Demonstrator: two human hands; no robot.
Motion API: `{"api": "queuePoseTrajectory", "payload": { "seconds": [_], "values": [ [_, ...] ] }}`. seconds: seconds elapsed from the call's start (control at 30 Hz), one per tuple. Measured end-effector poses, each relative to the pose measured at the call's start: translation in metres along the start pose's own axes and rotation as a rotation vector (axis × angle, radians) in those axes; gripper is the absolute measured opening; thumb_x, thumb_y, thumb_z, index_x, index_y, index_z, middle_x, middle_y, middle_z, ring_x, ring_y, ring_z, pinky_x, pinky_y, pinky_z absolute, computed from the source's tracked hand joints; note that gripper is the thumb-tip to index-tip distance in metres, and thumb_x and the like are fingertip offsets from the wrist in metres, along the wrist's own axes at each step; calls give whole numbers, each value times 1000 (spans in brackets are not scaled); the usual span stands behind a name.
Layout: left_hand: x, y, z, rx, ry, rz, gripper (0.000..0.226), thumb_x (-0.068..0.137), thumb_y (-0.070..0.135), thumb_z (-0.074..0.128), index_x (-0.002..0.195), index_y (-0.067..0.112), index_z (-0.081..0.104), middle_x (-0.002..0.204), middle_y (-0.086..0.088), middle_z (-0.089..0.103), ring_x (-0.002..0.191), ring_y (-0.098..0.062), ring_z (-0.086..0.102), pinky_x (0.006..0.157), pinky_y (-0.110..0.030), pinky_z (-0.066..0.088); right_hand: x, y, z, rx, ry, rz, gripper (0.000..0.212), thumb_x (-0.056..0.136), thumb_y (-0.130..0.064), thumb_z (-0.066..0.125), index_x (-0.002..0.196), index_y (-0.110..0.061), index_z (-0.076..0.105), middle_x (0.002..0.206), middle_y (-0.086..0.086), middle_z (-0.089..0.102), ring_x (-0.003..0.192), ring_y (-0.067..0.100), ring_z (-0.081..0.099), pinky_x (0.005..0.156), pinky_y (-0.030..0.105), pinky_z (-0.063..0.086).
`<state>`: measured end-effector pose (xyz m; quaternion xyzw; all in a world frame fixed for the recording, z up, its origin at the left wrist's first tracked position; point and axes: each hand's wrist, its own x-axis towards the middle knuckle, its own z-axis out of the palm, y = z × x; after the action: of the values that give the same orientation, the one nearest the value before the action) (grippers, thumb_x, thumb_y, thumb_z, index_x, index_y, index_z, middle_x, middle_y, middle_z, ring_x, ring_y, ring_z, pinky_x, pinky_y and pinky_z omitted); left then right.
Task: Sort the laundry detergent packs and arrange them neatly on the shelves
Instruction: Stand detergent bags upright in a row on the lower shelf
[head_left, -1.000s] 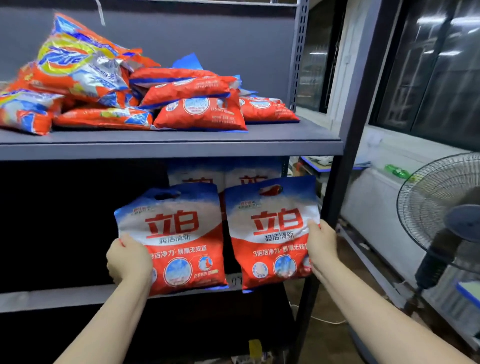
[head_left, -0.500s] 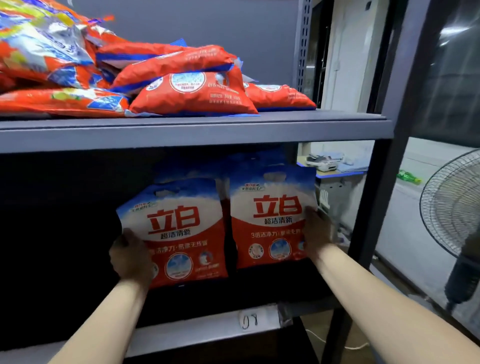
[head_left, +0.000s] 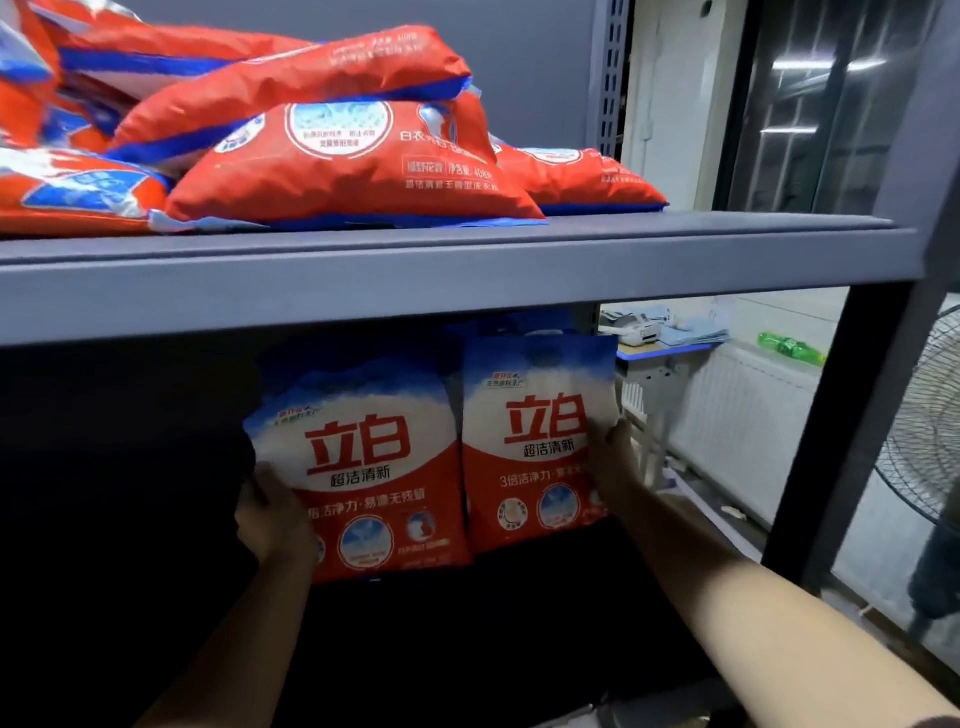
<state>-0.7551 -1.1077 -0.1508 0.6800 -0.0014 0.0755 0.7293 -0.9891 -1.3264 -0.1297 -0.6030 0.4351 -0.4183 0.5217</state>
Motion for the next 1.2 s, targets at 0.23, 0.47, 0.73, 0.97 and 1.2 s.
{"api": "queuePoseTrajectory", "payload": {
  "seconds": [0.23, 0.47, 0.73, 0.97, 1.2],
  "values": [
    [-27, 0, -7, 508, 22, 288, 77, 83, 56, 57, 126, -6, 40, 130, -31, 44, 120, -47, 43, 98, -57, 33, -30, 9, 3, -504, 380, -273, 77, 86, -37, 60, 147, -13, 21, 148, 15, 33, 136, 34, 30, 110, 51, 26],
    [-82, -28, -24, 948, -543, 891, 104, 74, 85, 22, 142, 7, 38, 149, -19, 31, 139, -40, 24, 109, -59, 13, -79, 42, 8, -917, 52, -297, 69, 81, -65, 51, 137, -33, 29, 150, -1, 29, 139, 30, 25, 111, 53, 25],
    [-71, -26, -1, 1058, -676, 693, 101, 78, 76, 40, 139, 31, -27, 149, 0, -33, 136, -27, -33, 111, -62, -10, -60, 27, -1, -892, -148, -216, 77, 78, -65, 59, 142, -38, 24, 154, -7, 24, 143, 26, 17, 112, 52, 24],
    [-85, 2, -15, 1072, -668, 628, 77, 88, 52, 53, 149, 21, 17, 157, -5, 14, 145, -26, 9, 113, -59, 16, -73, 3, -24, -864, -413, -167, 77, 84, -59, 55, 148, -34, 21, 158, -4, 18, 146, 24, 12, 114, 53, 21],
    [-115, 38, -40, 876, -655, 614, 33, 96, 43, 46, 118, 23, 58, 118, -1, 64, 106, -20, 60, 90, -31, 46, -111, -15, -34, -896, -489, -189, 61, 88, -49, 52, 143, -34, 32, 151, 0, 34, 140, 26, 29, 112, 46, 25]
  ]
}}
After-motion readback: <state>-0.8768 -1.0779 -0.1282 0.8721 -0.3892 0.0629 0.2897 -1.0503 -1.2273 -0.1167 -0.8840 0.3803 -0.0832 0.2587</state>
